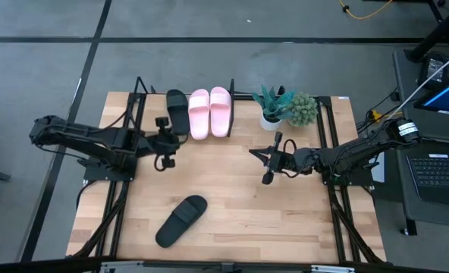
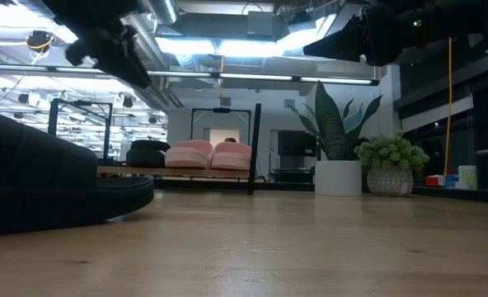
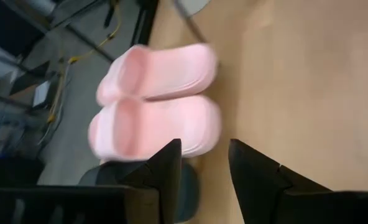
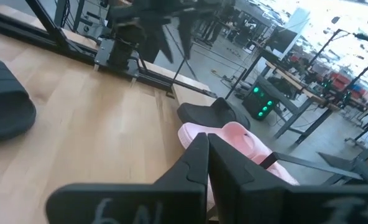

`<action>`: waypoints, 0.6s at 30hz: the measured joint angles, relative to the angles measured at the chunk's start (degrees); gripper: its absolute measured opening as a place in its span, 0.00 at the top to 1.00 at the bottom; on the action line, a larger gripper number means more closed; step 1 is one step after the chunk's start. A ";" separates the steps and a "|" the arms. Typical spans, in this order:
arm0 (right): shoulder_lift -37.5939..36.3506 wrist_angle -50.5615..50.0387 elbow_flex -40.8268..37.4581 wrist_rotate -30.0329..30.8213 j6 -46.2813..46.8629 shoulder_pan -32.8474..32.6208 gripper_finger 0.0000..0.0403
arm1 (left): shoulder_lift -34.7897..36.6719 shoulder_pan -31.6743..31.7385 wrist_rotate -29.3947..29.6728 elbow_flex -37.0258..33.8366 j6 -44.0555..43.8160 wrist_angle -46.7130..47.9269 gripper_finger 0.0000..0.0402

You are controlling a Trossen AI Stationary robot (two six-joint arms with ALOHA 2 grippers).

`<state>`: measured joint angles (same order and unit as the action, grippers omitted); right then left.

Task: Pick and place slides into the shelf
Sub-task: Put the black slide on the shelf

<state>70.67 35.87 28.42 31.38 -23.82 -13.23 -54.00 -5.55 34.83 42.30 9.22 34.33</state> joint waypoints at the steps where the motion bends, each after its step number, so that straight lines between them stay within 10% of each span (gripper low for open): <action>1: 0.00 -0.01 0.00 0.00 0.67 0.00 0.97 | 0.00 -1.22 -0.03 0.00 -0.12 -0.01 0.69; 18: 0.91 2.99 0.17 2.17 6.13 -4.76 0.98 | -0.42 -27.65 10.29 0.02 -9.12 1.12 0.69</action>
<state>71.59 38.86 28.60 33.54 -17.69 -17.99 -54.41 -33.20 45.12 42.33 0.10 35.45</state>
